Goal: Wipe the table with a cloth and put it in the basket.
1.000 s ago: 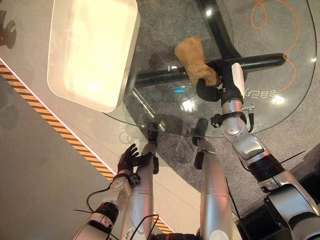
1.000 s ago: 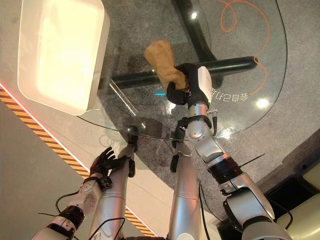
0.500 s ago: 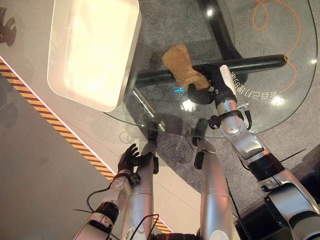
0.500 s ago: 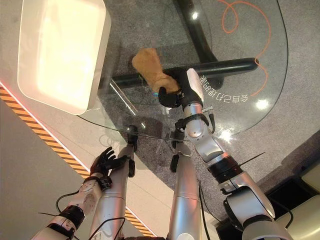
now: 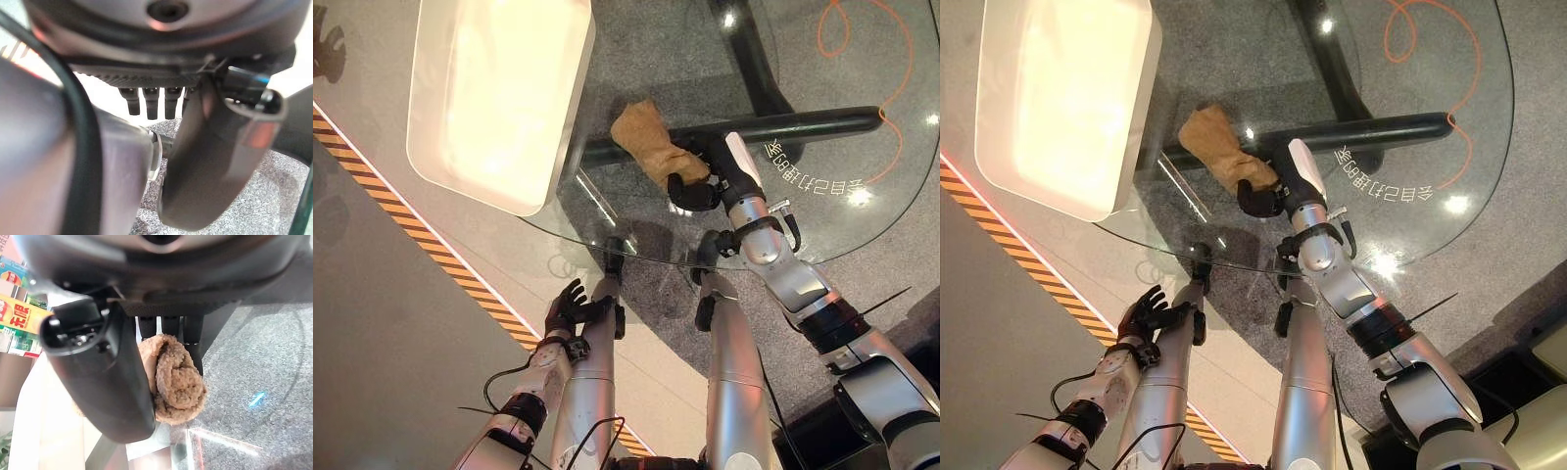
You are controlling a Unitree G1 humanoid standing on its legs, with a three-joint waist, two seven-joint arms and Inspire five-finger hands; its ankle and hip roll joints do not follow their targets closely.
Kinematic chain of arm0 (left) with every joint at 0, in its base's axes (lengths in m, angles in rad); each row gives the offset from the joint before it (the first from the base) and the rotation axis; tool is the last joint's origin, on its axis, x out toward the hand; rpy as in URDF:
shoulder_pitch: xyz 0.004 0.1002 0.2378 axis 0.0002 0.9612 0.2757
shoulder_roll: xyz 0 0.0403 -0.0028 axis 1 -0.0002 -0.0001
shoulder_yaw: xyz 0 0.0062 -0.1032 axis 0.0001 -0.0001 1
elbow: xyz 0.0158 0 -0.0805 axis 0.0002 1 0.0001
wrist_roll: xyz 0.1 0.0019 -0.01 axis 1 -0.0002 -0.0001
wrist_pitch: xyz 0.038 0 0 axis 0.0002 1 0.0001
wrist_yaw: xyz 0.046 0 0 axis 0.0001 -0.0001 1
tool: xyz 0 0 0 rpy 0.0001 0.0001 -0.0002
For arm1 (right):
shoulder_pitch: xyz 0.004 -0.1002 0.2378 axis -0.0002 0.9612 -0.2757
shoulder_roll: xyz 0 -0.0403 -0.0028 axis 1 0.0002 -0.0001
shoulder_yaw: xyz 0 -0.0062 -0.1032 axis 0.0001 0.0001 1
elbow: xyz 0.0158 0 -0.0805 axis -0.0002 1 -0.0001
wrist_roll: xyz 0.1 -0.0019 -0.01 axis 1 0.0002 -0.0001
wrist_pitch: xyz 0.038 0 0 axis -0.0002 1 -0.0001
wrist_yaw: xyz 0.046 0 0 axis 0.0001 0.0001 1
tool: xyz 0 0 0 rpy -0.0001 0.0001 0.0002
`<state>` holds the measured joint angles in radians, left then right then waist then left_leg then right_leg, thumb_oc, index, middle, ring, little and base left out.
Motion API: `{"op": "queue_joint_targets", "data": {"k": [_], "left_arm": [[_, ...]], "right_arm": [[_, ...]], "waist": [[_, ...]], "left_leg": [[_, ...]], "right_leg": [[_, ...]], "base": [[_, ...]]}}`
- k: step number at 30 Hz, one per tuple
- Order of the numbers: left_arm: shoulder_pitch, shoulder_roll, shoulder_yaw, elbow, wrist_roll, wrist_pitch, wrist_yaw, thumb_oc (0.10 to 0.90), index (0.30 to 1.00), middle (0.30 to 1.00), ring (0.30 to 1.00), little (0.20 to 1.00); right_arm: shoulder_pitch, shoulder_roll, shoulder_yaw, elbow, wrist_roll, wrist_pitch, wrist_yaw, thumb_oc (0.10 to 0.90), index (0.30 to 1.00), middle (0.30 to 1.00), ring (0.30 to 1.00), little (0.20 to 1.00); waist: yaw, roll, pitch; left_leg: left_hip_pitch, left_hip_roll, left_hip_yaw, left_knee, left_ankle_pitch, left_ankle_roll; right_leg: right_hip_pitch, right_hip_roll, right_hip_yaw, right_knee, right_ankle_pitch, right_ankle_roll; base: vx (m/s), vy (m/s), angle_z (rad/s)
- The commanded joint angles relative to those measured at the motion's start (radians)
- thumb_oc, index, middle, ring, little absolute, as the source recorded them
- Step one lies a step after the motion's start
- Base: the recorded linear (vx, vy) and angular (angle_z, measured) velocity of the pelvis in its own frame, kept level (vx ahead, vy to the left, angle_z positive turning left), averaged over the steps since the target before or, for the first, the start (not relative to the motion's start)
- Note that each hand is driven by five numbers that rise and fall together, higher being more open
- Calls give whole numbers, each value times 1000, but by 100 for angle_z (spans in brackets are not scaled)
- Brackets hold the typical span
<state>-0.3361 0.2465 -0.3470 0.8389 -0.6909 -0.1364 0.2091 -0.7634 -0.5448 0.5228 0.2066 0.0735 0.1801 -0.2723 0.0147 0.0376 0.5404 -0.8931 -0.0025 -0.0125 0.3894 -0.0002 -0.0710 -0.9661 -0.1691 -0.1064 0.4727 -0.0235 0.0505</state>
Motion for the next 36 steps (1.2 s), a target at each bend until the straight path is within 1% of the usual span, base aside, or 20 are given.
{"op": "queue_joint_targets", "data": {"k": [1, 3, 5, 6, 8, 10, 16, 17, 18, 21, 22, 24, 25, 26, 27, 30, 32, 34, 35, 36], "left_arm": [[114, 2, -50, -8, 1, 21, 13, 800, 900, 900, 900, 900], [136, 3, -56, -7, 2, 17, 11, 800, 900, 900, 900, 900], [116, 4, -49, -6, 2, 15, 11, 800, 900, 900, 900, 900], [137, 5, -56, -4, 2, 12, 8, 800, 900, 900, 900, 900], [135, 8, -56, -8, 1, 16, 8, 800, 900, 900, 900, 900], [115, 12, -47, -7, 0, 15, 4, 800, 900, 900, 900, 900], [135, 14, -56, -9, -2, 17, 3, 800, 900, 900, 900, 900], [115, 16, -49, -10, -2, 18, 3, 800, 900, 900, 900, 900], [135, 16, -57, -9, -3, 18, 2, 800, 900, 900, 900, 900], [116, 18, -51, -10, -4, 16, 4, 800, 900, 900, 900, 900], [138, 17, -58, -11, -4, 14, 4, 800, 900, 900, 900, 900], [117, 20, -51, -12, -3, 14, 4, 800, 900, 900, 900, 900], [137, 17, -59, -10, -3, 13, 5, 800, 900, 900, 900, 900], [116, 17, -51, -9, -4, 13, 5, 800, 900, 900, 900, 900], [137, 16, -58, -8, -4, 12, 5, 800, 900, 900, 900, 900], [137, 16, -58, -8, -6, 9, 6, 800, 900, 900, 900, 900], [116, 17, -49, -10, -4, 11, 7, 800, 900, 900, 900, 900], [135, 17, -56, -12, -6, 13, 6, 800, 900, 900, 900, 900], [114, 18, -49, -13, -6, 13, 7, 800, 900, 900, 900, 900], [134, 17, -55, -12, -6, 13, 6, 800, 900, 900, 900, 900]], "right_arm": [[41, 15, 92, -153, 25, -95, 81, 100, 300, 300, 300, 200], [61, 15, 98, -155, 27, -110, 102, 100, 300, 300, 300, 200], [40, 10, 95, -159, 23, -113, 116, 100, 300, 300, 300, 200], [58, 12, 103, -161, 19, -116, 127, 100, 300, 300, 300, 200], [55, 9, 108, -169, 17, -114, 142, 100, 300, 300, 300, 200], [32, 0, 108, -174, 16, -112, 155, 100, 300, 300, 300, 200], [50, -9, 126, -181, 23, -112, 178, 100, 300, 300, 300, 200], [30, -13, 122, -181, 22, -111, 178, 100, 300, 300, 300, 200], [49, -10, 128, -180, 22, -107, 174, 100, 300, 300, 300, 200], [33, -17, 123, -181, 24, -111, 159, 100, 300, 300, 300, 200], [54, -14, 123, -180, 25, -112, 151, 100, 300, 300, 300, 200], [34, -18, 117, -179, 25, -112, 145, 100, 300, 300, 300, 200], [54, -14, 119, -178, 26, -112, 145, 100, 300, 300, 300, 200], [37, -16, 112, -177, 23, -115, 150, 100, 300, 300, 300, 200], [57, -12, 116, -176, 23, -115, 150, 100, 300, 300, 300, 200], [58, -12, 111, -179, 21, -109, 145, 100, 300, 300, 300, 200], [39, -15, 104, -181, 22, -106, 134, 100, 300, 300, 300, 200], [59, -11, 101, -177, 22, -103, 100, 100, 300, 300, 300, 200], [40, -14, 92, -176, 21, -103, 90, 100, 300, 300, 300, 200], [61, -10, 86, -170, 19, -100, 66, 100, 300, 300, 300, 200]], "waist": [[3, 34, -20], [8, 35, -20], [2, 33, -20], [7, 35, -20], [8, 36, -20], [2, 33, -20], [7, 34, -20], [3, 31, -20], [8, 33, -20], [2, 30, -20], [7, 32, -20], [2, 30, -20], [7, 32, -20], [1, 29, -20], [6, 32, -20], [5, 32, -20], [0, 29, -20], [4, 32, -20], [-1, 29, -20], [3, 32, -20]], "left_leg": [[-80, -58, 109, 80, -26, 66], [-44, -52, 103, 86, -60, 61], [-79, -57, 110, 78, -27, 66], [-45, -53, 105, 88, -60, 60], [-45, -52, 106, 89, -61, 59], [-80, -56, 112, 79, -26, 65], [-43, -50, 108, 87, -60, 58], [-77, -54, 114, 78, -27, 64], [-41, -50, 107, 86, -60, 58], [-78, -54, 112, 75, -26, 64], [-42, -50, 106, 84, -59, 59], [-77, -54, 112, 75, -26, 65], [-41, -50, 107, 83, -60, 59], [-75, -54, 113, 74, -26, 65], [-39, -49, 108, 82, -60, 59], [-41, -49, 109, 83, -60, 59], [-75, -53, 115, 73, -26, 65], [-38, -48, 110, 80, -58, 60], [-72, -53, 116, 71, -25, 66], [-37, -49, 109, 79, -59, 61]], "right_leg": [[-40, 52, -24, -81, 95, 17], [-8, 57, -21, -67, 62, 24], [-40, 52, -25, -82, 95, 17], [-9, 58, -22, -68, 63, 24], [-7, 57, -24, -68, 62, 25], [-39, 51, -27, -82, 95, 18], [-6, 56, -25, -70, 62, 25], [-36, 50, -30, -84, 94, 18], [-5, 56, -26, -70, 63, 26], [-36, 50, -29, -88, 97, 19], [-5, 56, -25, -73, 65, 26], [-36, 51, -29, -88, 97, 19], [-4, 57, -25, -75, 65, 26], [-33, 51, -29, -90, 97, 19], [-1, 56, -25, -76, 65, 26], [-3, 56, -25, -75, 66, 26], [-34, 51, -29, -90, 98, 19], [-2, 57, -25, -76, 67, 26], [-33, 52, -29, -90, 98, 18], [-1, 58, -25, -76, 66, 26]], "base": [[0, 0, 0], [46, -5, 1], [-3, 0, 3], [-8, -1, 10], [-8, -1, 10], [-55, -3, 5], [14, -1, 2], [0, 0, 0], [0, 0, 0], [0, -6, 0], [0, 0, 0], [0, 0, 0], [-58, 3, -1], [46, 5, -1], [0, 0, 0], [16, 1, 0], [-27, -1, 0], [0, 0, 0], [0, 0, 0], [-57, -3, 0]]}}
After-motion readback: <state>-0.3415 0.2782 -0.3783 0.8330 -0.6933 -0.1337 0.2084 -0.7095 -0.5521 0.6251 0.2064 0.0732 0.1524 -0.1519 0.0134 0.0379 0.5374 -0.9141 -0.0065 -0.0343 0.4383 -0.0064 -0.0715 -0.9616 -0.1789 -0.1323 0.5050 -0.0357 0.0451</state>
